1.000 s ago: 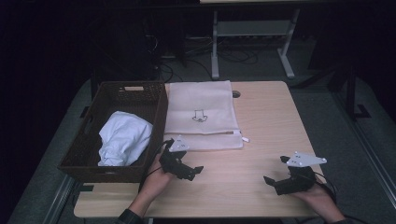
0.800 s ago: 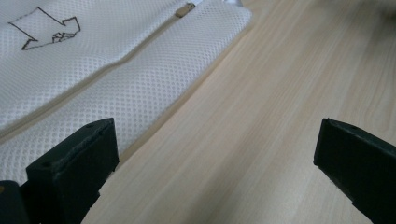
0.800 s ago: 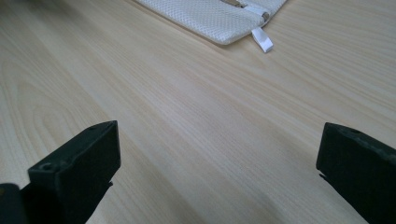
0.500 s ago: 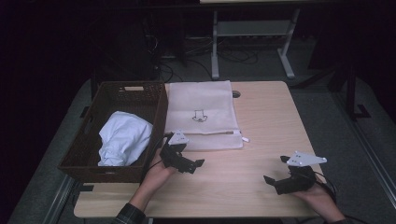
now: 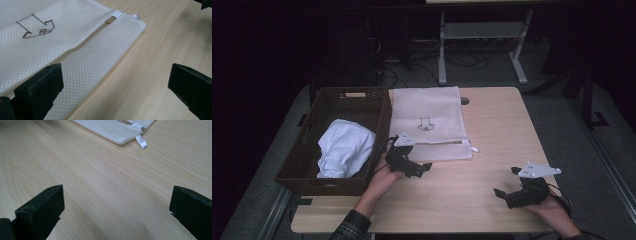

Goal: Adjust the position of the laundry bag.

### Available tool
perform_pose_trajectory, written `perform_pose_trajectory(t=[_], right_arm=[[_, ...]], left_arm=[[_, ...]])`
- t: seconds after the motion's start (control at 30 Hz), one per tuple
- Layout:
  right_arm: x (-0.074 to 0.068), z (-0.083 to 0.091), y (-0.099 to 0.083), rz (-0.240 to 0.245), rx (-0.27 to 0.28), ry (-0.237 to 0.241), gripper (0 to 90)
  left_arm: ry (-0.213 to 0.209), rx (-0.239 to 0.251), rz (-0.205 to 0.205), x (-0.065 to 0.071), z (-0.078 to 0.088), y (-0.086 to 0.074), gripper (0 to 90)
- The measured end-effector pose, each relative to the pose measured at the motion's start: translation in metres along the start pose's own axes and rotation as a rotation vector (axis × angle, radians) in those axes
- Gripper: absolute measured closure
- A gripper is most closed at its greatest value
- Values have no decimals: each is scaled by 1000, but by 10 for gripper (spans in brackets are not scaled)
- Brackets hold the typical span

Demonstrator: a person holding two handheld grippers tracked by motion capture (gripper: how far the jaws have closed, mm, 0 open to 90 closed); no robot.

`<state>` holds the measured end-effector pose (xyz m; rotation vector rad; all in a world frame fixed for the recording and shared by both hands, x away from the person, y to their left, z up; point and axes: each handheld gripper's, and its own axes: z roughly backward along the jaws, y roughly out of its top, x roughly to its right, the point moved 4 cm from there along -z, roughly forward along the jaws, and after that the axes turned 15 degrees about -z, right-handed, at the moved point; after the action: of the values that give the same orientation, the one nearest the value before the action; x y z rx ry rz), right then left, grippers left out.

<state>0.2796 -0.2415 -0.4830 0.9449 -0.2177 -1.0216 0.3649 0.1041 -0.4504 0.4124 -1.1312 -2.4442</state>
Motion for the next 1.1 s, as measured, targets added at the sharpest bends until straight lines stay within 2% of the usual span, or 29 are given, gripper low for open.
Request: perform_pose_trajectory(t=[0.2,0.3,0.47,0.63,0.67,0.8,0.9,0.97,1.03,1.1], right_arm=[[1,-1,0,-8,-1,2,0],[1,-1,0,-12,-1,1,0],[1,-1,0,-15,-1,2,0],[2,0,-1,-14,0,4,0],[2,0,-1,-14,1,4,0],[2,0,0,-14,2,6,0],[2,0,-1,-16,2,5,0],[2,0,-2,-17,-1,5,0],[2,1,-1,-18,2,6,0],[2,1,-1,-18,2,6,0]], left_arm=[[10,8,14,-6,-1,4,0],[-4,7,31,-6,-4,7,0],[13,-17,44,-11,-10,8,0],[7,-22,50,-13,-14,10,0],[21,-18,60,-16,-16,13,0],[34,-9,61,-21,-18,19,0],[30,-4,54,-23,-19,22,0],[36,4,67,-26,-19,26,0],[72,-8,65,-31,-22,31,17],[78,-12,70,-33,-23,32,42]])
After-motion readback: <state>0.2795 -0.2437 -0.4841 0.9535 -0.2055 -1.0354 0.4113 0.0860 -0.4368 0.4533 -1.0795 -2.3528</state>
